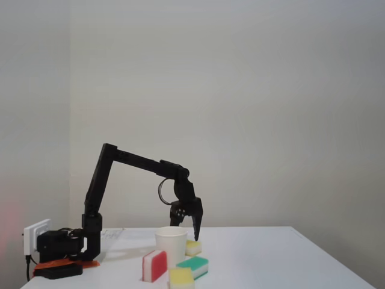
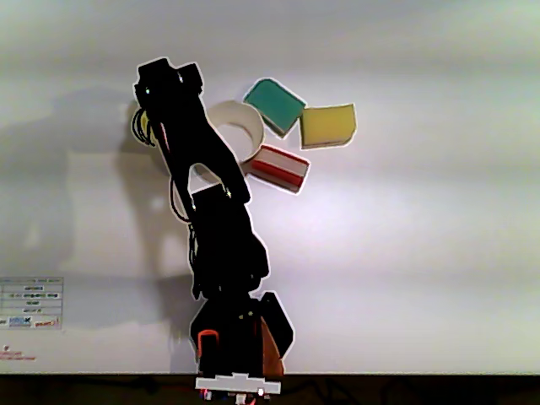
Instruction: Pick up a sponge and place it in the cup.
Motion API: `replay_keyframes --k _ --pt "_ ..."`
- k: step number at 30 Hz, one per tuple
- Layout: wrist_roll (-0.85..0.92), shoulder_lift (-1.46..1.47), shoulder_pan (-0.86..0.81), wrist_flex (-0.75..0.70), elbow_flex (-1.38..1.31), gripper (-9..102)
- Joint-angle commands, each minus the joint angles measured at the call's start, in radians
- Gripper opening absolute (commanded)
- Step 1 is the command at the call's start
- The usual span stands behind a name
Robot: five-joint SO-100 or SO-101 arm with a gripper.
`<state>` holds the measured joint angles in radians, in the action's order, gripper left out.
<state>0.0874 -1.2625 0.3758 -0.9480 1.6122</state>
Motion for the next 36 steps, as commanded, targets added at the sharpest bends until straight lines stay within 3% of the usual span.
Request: replay_keyframes --k 1,14,19,20,36 --pt "0.008 -0.029 0.020 0.003 -0.008 31" --pt "-0.017 0.025 0.025 0.018 -0.009 22" --pt "-0.017 0.032 0.026 0.006 -0.012 7" --pt "-0.020 0.032 0.026 -0.009 -0.020 0" --pt "-0.087 -0.087 0.041 -0.468 -0.405 0"
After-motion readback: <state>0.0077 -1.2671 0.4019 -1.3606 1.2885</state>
